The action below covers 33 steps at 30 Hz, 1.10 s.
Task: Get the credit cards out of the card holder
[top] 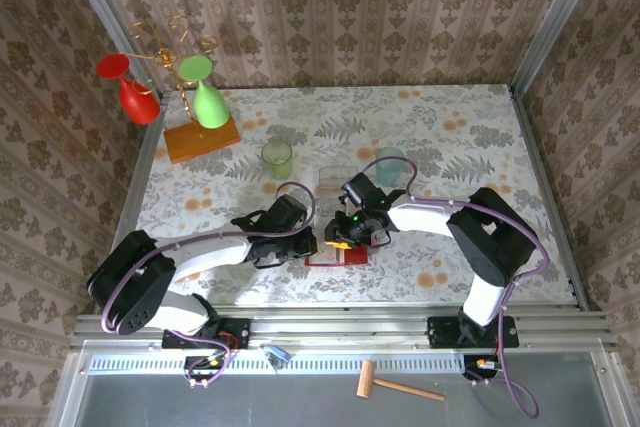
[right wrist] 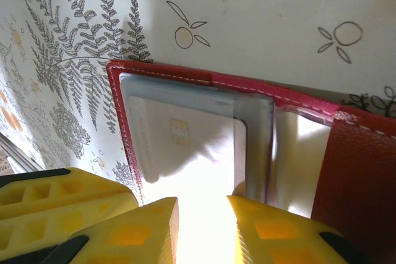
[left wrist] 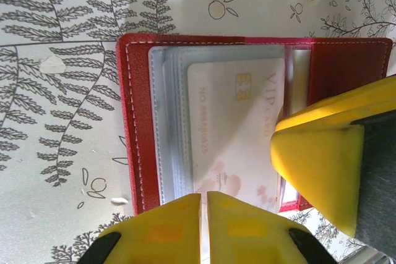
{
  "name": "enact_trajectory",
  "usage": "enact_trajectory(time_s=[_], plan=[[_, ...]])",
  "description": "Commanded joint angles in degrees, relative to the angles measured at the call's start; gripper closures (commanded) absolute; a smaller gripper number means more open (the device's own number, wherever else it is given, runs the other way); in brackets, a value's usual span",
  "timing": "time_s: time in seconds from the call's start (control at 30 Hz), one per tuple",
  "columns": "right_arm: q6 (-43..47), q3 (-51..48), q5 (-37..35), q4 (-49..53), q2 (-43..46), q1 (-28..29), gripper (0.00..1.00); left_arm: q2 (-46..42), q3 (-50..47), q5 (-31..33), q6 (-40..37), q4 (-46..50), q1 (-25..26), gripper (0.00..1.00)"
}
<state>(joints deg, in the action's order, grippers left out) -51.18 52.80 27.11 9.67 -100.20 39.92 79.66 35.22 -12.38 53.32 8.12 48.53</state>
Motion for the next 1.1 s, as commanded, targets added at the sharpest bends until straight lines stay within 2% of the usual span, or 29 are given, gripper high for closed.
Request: enact_trajectory(time_s=[0.0,0.2,0.87,1.07], plan=[[0.5,1.0,-2.8,3.9,3.0,0.2,0.74,-0.7,0.7,-0.2,0.1,-0.6,-0.4,0.89],[0.9,0.5,-3.5,4.5,4.4,-0.3,0.74,0.2,1.9,-1.5,-1.0,-1.8,0.1,0.89],[0.6,0.4,0.5,1.5,0.3,-0.3,0.74,2.7,1.0,-1.4,-1.0,-0.9,0.4,0.89],[0.5,0.3,0.6,1.1,0.3,-0.3,0.78,2.9,1.2,-1.4,-0.9,-0.8,0.4,0.89]])
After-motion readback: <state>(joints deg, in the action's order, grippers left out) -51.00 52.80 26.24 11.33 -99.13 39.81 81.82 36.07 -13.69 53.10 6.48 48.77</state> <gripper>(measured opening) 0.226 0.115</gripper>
